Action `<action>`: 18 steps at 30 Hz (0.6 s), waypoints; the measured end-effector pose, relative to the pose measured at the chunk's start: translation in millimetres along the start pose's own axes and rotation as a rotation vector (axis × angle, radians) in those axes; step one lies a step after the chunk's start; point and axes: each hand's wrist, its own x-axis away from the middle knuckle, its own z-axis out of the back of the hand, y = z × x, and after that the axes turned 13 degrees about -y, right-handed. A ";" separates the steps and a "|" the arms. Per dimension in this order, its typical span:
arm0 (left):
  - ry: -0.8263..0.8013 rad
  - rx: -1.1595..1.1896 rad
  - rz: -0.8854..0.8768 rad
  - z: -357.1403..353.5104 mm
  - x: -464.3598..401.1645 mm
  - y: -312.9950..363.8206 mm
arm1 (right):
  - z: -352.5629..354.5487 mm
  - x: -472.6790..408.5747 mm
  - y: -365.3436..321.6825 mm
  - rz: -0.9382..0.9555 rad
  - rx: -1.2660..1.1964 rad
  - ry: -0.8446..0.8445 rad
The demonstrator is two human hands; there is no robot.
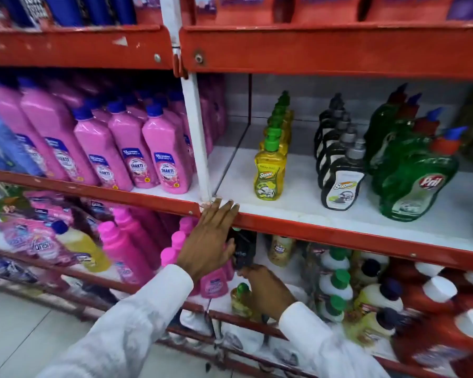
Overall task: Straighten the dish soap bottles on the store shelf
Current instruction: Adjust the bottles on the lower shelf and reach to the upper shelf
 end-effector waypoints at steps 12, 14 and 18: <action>0.046 0.015 -0.028 -12.0 0.3 -5.2 | 1.4 -5.4 -9.1 -0.094 0.030 -0.003; 0.066 0.002 -0.025 -13.7 0.6 -7.0 | 20.1 11.2 -16.5 -0.069 -0.025 0.035; 0.110 -0.022 -0.018 -20.9 -1.1 -8.6 | 85.9 56.1 -42.4 -0.026 -0.172 0.157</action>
